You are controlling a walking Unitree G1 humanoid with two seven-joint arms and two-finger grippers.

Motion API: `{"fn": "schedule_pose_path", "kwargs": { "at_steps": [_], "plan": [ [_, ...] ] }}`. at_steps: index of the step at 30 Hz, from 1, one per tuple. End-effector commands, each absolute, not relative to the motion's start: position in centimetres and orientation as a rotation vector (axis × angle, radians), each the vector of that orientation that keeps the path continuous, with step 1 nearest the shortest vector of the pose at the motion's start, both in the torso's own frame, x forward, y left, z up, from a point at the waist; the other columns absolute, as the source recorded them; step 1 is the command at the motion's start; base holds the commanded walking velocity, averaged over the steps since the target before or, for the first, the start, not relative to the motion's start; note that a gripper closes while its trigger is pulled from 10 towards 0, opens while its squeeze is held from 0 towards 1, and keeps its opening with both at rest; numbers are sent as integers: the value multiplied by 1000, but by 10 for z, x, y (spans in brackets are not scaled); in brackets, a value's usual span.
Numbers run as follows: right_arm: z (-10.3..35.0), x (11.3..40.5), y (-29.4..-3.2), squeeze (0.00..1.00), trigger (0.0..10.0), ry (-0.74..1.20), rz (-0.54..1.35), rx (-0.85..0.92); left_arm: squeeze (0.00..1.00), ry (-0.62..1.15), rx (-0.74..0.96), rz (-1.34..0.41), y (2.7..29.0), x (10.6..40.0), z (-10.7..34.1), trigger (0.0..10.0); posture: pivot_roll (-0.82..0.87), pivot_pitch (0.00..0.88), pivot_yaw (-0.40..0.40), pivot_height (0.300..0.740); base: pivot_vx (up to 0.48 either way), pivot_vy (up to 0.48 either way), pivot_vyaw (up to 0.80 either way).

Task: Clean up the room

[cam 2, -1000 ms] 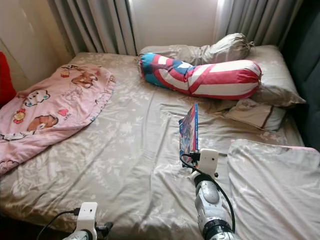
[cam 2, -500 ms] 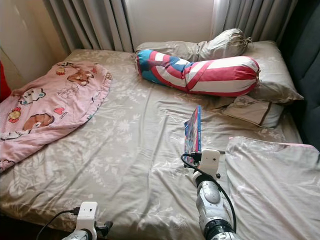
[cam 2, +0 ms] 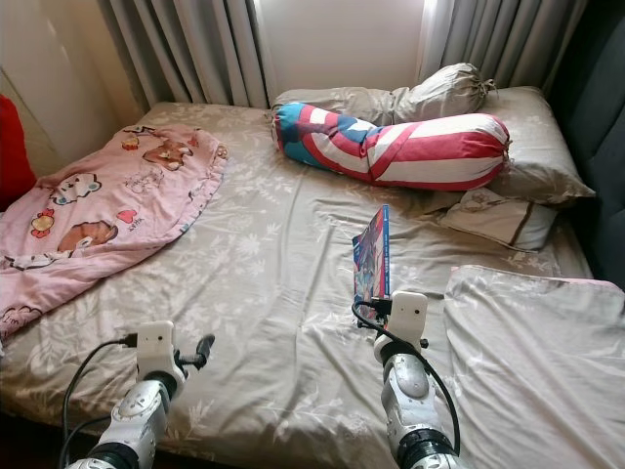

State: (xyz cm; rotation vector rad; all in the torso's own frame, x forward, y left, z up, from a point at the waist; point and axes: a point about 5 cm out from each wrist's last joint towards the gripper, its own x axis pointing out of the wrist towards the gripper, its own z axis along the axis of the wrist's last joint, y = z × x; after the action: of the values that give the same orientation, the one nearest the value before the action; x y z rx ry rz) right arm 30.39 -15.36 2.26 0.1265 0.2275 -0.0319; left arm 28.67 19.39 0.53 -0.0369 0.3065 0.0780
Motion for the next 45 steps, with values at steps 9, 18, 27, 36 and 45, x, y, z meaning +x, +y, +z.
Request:
{"fn": "schedule_pose_path", "kwargs": {
  "at_steps": [9,18,27,36,45],
  "plan": [
    [27,308,-154,0,10000,223,-39,86,0,262,-32,33,182,274,-1,10000,-23,46,34,651,0,0,0],
    [23,305,-159,0,10000,237,-79,82,0,251,-30,31,183,275,2,10000,-25,28,38,651,0,0,0],
    [24,306,-157,0,10000,241,-76,83,0,251,-31,21,181,277,2,10000,-22,35,38,651,0,0,0],
    [24,306,-157,0,10000,244,-74,83,0,246,-44,15,179,278,4,10000,-21,43,37,651,0,0,0],
    [23,306,-155,0,10000,248,-60,84,0,249,-49,11,178,280,4,10000,-22,46,35,651,0,0,0]
  ]
}}
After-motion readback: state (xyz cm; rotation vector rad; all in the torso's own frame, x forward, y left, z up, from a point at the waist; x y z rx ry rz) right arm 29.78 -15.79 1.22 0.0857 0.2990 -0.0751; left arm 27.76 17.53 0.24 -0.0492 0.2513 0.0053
